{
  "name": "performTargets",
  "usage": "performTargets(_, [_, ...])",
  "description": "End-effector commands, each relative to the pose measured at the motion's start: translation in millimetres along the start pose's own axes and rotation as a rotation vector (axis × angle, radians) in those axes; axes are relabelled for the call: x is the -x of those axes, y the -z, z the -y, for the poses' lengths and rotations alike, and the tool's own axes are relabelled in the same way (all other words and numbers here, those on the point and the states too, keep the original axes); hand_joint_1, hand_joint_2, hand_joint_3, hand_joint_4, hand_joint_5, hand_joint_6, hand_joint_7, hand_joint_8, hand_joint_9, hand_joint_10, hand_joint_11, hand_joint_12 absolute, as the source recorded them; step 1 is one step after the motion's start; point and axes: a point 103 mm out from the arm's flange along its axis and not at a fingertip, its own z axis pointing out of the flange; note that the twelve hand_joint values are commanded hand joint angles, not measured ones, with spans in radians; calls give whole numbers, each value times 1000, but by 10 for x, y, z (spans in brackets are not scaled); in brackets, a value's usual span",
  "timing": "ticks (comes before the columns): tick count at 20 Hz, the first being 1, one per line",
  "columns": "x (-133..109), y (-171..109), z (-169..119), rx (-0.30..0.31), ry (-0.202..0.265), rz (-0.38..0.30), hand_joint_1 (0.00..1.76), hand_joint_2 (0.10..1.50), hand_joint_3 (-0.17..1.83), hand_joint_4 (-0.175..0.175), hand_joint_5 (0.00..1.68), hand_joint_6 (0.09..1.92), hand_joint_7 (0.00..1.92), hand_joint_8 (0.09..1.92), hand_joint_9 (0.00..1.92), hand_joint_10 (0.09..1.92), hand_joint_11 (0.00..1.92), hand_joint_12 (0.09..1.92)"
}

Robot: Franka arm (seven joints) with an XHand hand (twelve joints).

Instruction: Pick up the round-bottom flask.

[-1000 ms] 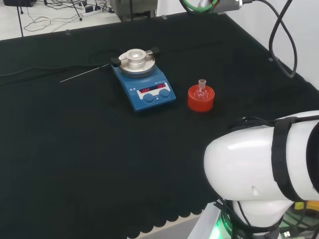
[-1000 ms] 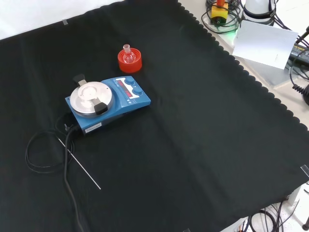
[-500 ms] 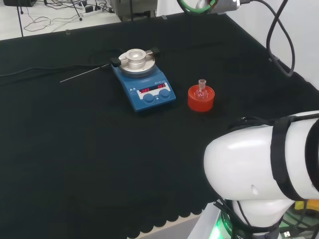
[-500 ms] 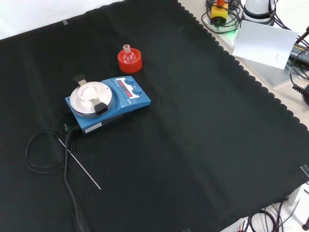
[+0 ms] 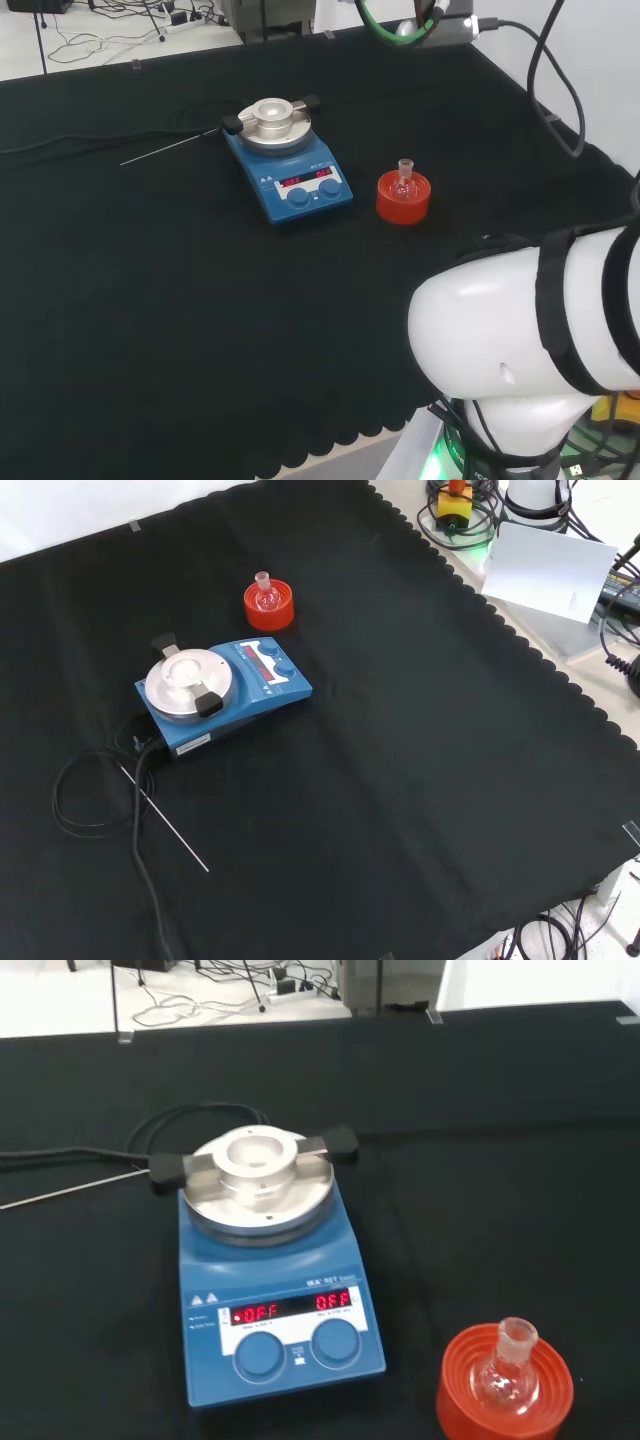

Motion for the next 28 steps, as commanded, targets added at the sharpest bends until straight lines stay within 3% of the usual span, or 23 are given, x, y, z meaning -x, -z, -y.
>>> performTargets(1, [309,-430,-292,-60,-52,-5,152,1275,332,-28,385,407,77,585,214,702,0,1374])
performTargets(6, [481,-673,-643,-92,-79,-15,168,1274,322,-29,388,405,78,585,217,703,0,1377])
performTargets(13, [530,-840,-1127,-109,-77,-47,187,1274,312,-31,394,406,79,585,222,704,0,1378])
performTargets(20, [581,-1213,-1314,-145,-84,-44,209,1274,303,-32,402,411,81,588,230,706,0,1380])
performTargets(23, [631,-1343,-1318,-132,-87,-50,227,1272,297,-33,405,416,84,590,237,708,0,1381])
performTargets(25, [678,-1410,-1311,-118,-85,-53,276,1257,287,-34,413,425,98,598,254,713,0,1387])
performTargets(28, [749,-1538,-1289,-110,-91,-57,575,1122,260,-39,440,439,121,618,309,725,1,1413])
